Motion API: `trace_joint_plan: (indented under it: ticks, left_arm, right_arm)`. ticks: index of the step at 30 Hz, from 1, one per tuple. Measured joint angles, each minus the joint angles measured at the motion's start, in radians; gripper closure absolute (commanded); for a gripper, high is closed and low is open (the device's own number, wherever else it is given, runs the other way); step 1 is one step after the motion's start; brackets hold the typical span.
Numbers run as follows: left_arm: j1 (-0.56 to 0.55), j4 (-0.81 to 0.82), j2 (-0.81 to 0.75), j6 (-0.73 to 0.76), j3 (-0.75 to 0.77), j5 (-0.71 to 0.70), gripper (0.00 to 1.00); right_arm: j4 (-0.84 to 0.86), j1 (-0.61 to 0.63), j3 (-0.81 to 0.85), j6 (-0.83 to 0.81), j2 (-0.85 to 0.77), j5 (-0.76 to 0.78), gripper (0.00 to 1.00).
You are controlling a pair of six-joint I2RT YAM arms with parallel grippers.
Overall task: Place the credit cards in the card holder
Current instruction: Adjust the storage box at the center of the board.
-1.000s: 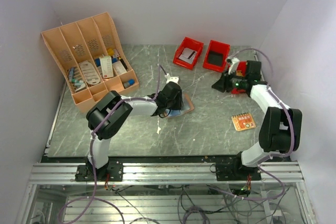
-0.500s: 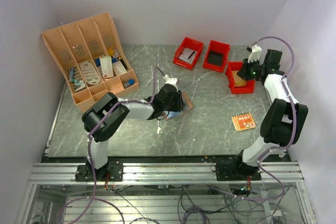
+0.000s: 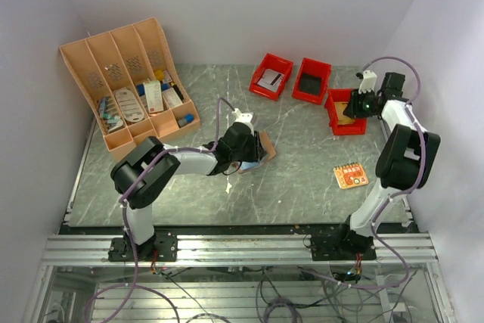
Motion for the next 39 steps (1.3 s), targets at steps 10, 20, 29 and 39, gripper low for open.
trace_joint_plan:
  ticks: [10,20,29,39]
  left_arm:
    - [0.000,0.019,-0.051,-0.007,-0.056,0.000,0.59]
    - [0.000,0.019,-0.075,-0.015,-0.085,-0.001,0.59]
    - [0.000,0.022,-0.084,-0.019,-0.090,-0.001,0.59]
    - [0.000,0.025,-0.084,-0.022,-0.099,0.000,0.59]
  right_arm:
    - [-0.044,0.004,0.211,0.010,0.230,0.070,0.46]
    - [-0.041,0.049,0.235,0.082,0.279,0.150,0.67]
    - [-0.027,0.104,0.058,0.100,0.179,0.136,0.80]
    - [-0.010,0.206,0.012,0.128,0.057,0.128,0.73]
